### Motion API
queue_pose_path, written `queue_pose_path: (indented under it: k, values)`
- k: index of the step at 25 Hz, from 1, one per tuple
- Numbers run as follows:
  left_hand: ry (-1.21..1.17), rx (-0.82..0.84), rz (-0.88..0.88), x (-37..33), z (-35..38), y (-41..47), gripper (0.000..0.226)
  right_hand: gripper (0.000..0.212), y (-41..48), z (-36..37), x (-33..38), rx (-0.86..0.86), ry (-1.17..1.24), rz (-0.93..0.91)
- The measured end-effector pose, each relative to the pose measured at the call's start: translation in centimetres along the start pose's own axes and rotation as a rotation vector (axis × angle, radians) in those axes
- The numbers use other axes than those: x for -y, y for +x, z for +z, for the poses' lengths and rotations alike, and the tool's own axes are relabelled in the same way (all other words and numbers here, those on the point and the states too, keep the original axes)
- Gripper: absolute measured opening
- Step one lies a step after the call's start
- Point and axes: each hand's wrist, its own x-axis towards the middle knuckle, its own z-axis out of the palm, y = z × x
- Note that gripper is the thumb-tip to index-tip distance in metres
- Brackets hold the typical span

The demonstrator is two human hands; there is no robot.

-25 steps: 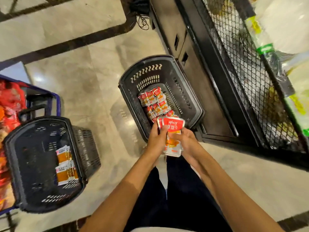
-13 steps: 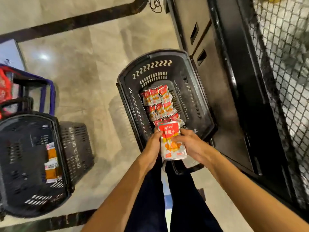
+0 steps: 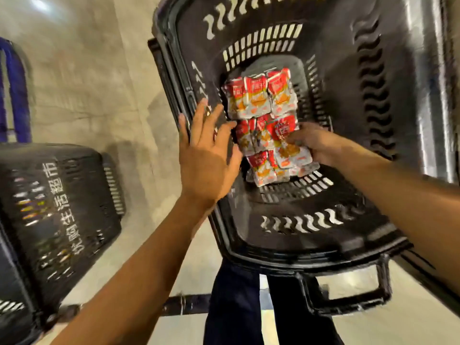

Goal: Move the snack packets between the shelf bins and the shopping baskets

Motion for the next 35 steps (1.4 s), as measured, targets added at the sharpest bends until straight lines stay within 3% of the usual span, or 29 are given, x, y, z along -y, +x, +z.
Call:
queue_pose_path:
  k: [1, 3, 7, 11, 17, 24, 29, 35]
  values:
    - [-0.017, -0.035, 0.008, 0.3, 0.7, -0.1, 0.044, 0.031, 1.8, 0.5, -0.8, 0.018, -0.047, 0.013]
    - [-0.039, -0.093, 0.012, 0.3, 0.6, -0.1, 0.045, 0.023, 5.0, 1.3, -2.2, 0.006, -0.015, -0.004]
    - [-0.027, -0.094, -0.019, 0.3, 0.9, 0.0, 0.046, 0.026, 10.1, 3.4, -2.8, -0.124, 0.082, -0.058]
    - [-0.038, -0.102, -0.036, 0.0, 0.9, 0.2, 0.048, 0.052, 12.7, 3.3, -3.4, -0.3, 0.006, -0.003]
    - [-0.039, -0.091, -0.037, 0.1, 0.9, 0.2, 0.047, 0.037, 12.2, 4.0, -2.8, -0.471, -0.256, 0.018]
    - [-0.033, -0.107, -0.046, 0.0, 1.0, 0.2, 0.044, 0.03, 11.6, 3.9, -3.9, -0.444, -0.407, -0.021]
    - [-0.056, -0.13, -0.037, 0.2, 1.1, 0.0, 0.041, 0.047, 12.2, 4.2, -4.7, -0.423, -0.476, -0.032]
    - [-0.065, -0.115, -0.032, 0.1, 1.1, -0.1, 0.041, 0.047, 12.3, 4.3, -5.3, -0.489, -0.552, -0.1]
